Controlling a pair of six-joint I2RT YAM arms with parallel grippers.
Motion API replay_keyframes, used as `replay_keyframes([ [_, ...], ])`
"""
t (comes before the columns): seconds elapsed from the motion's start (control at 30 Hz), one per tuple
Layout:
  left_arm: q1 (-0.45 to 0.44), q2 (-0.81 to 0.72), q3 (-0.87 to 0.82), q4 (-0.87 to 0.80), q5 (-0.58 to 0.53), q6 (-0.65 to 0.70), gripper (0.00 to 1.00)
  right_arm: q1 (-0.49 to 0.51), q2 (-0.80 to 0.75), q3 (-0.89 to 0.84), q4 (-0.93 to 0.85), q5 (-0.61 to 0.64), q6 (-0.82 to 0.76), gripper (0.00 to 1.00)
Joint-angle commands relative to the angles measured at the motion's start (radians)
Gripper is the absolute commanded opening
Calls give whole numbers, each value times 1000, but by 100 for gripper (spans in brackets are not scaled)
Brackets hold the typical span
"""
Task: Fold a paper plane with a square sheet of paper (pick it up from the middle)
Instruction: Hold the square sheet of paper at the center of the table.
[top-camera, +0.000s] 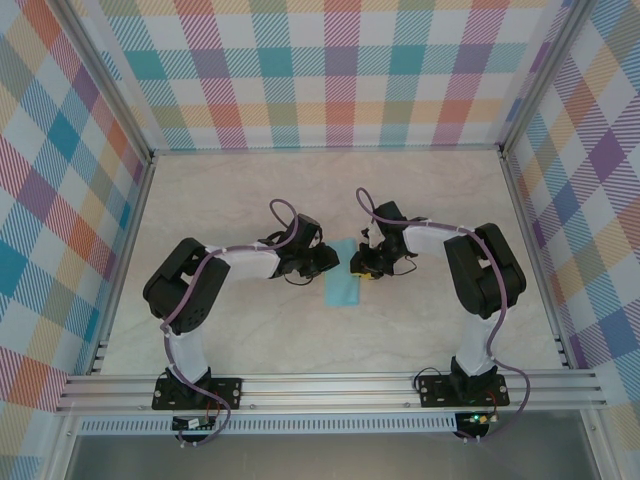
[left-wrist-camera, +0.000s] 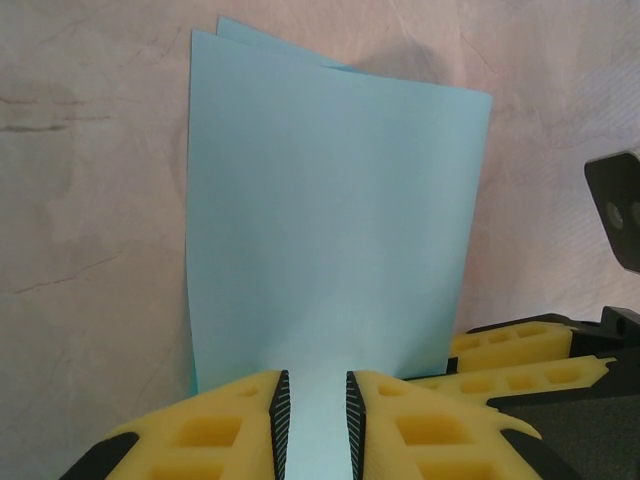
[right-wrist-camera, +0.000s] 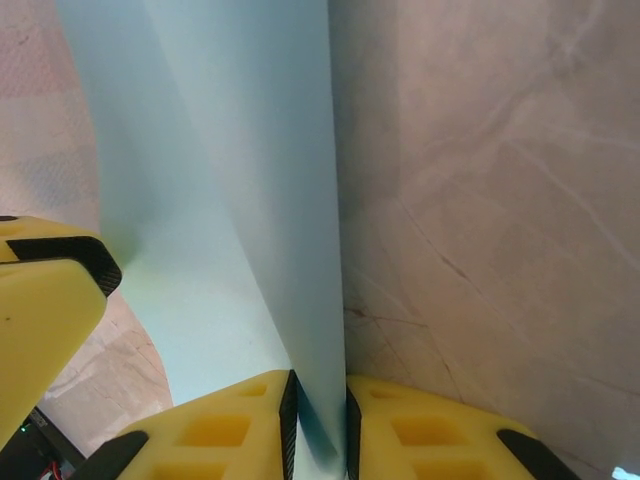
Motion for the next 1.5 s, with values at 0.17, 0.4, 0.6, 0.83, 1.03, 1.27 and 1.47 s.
replay_keyframes([
  [0.17,-10,3,50,-24,8,25,25,-28,10,-81,55,-19,3,21],
  [0.4,-10,16,45,-12,19,17,25,-46,14,-85,54,-52,-12,21],
  [0.6,-10,47,52,-11,22,18,23,-53,24,-88,56,-49,-8,21],
  [0.83,-9,41,46,-8,18,20,23,-59,39,-92,47,-13,24,20],
  [1.03,-10,30,36,12,19,19,24,-76,52,-93,34,-4,55,20],
  [1.27,-10,15,18,65,31,13,28,-85,67,-90,25,7,70,21],
  [1.47,-10,-11,-9,101,26,14,29,-85,68,-91,12,31,59,21],
])
